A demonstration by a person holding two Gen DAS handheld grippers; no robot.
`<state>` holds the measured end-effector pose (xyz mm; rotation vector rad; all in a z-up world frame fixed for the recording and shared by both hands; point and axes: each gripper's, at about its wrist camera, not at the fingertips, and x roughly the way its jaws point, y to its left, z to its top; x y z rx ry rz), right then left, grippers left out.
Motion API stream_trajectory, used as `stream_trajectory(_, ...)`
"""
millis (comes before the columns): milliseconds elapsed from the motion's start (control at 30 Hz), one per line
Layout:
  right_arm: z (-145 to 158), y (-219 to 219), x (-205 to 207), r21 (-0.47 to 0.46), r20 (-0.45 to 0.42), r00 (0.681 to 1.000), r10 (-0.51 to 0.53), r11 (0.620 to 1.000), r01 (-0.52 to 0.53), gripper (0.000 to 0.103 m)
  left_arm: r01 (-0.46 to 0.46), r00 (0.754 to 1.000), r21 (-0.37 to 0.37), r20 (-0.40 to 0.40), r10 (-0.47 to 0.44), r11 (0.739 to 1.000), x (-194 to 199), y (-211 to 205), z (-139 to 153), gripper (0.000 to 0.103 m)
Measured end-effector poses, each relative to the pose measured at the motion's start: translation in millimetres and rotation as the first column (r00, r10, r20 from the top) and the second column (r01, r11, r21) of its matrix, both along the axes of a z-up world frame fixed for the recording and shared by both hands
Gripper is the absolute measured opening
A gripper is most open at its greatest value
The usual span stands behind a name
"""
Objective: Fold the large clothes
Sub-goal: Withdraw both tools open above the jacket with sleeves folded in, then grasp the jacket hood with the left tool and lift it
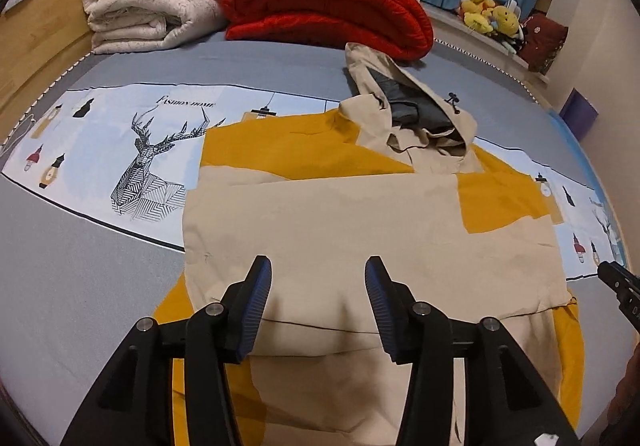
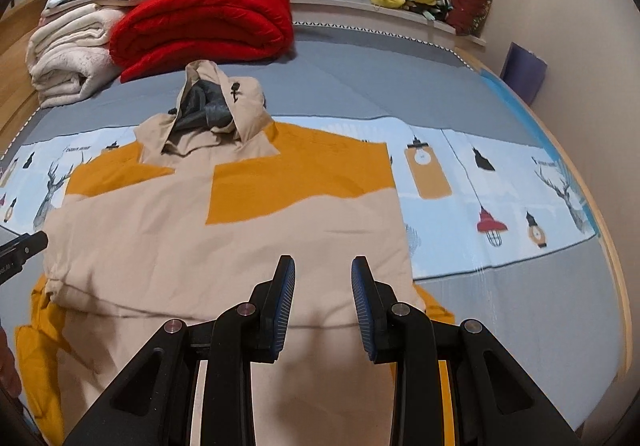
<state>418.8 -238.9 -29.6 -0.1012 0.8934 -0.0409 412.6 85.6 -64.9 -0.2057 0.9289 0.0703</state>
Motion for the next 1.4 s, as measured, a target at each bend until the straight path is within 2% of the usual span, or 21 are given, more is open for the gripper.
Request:
stream_trajectory(167,4.2,-0.1,-8.0,-0.007,0.017,1.0,0.009,1.0,-0.009,0.031,-0.001,0.999,0.027,0.042,0.0,1.0,-0.3,-11.6,3.2,0.063)
stream_trajectory(200,3.9,0.0,-8.0,-0.016,0.019,1.0,0.01,1.0,-0.009,0.037,0.0,0.999,0.029,0.05,-0.001,1.0,0.3,-13.1,3.7,0.067)
stream_trajectory(233,3.6,0.4,-7.3,-0.021,0.019,1.0,0.01,1.0,-0.009,0.051,-0.001,0.998,0.032,0.056,-0.001,0.999,2.1,-14.1,3.9,0.068)
stream_trajectory(300,2.8,0.0,-4.7,-0.024,0.018,1.0,0.005,1.0,-0.005,0.067,-0.01,0.998,0.031,0.066,0.008,0.999,6.3,-14.0,3.8,0.07)
stream_trajectory(500,-2.1,-2.3,7.9,-0.019,-0.002,1.0,0.007,1.0,-0.007,0.067,-0.026,0.996,0.011,0.082,0.025,1.0,19.4,-15.4,2.7,0.071)
stream_trajectory(767,-6.2,-7.8,23.3,-0.005,-0.02,1.0,-0.005,1.0,0.004,0.067,0.015,0.998,0.027,0.065,-0.016,1.0,31.3,-20.8,-2.3,0.071)
stream_trajectory(833,-6.3,-9.5,25.5,0.002,-0.024,1.0,-0.011,1.0,0.011,0.067,0.018,0.997,0.043,0.078,-0.022,0.999,31.3,-20.6,1.0,0.068)
stream_trajectory(967,-2.0,-17.2,29.3,0.024,-0.024,0.999,-0.029,0.999,0.03,0.067,0.041,0.993,0.123,0.105,-0.055,0.992,30.0,-24.6,11.1,0.052)
stream_trajectory(1100,4.5,-30.7,32.5,0.043,-0.018,0.997,-0.068,0.997,0.069,0.067,0.016,0.991,0.136,0.132,-0.035,0.991,32.4,-19.6,20.3,0.033)
stream_trajectory(1167,5.0,-38.6,34.3,0.042,-0.021,0.996,-0.088,0.995,0.089,0.067,0.011,0.992,0.132,0.122,-0.027,0.991,48.9,-17.0,24.4,0.025)
stream_trajectory(1267,2.7,-49.9,36.9,0.027,-0.027,0.994,-0.109,0.994,0.11,0.06,0.011,0.993,0.118,0.117,-0.025,0.993,81.1,-13.1,32.6,0.02)
stream_trajectory(1333,-0.1,-56.2,39.3,0.02,-0.036,0.993,-0.115,0.993,0.115,0.041,0.024,0.992,0.109,0.12,-0.037,0.994,110.8,-11.7,39.0,0.02)
stream_trajectory(1367,-1.9,-59.9,40.7,0.022,-0.043,0.992,-0.118,0.993,0.119,0.037,0.026,0.993,0.112,0.116,-0.039,0.993,125.8,-10.9,40.8,0.02)
stream_trajectory(1400,-3.3,-62.9,42.2,0.025,-0.049,0.992,-0.119,0.992,0.12,0.028,0.026,0.993,0.108,0.11,-0.038,0.994,142.8,-9.4,41.5,0.02)
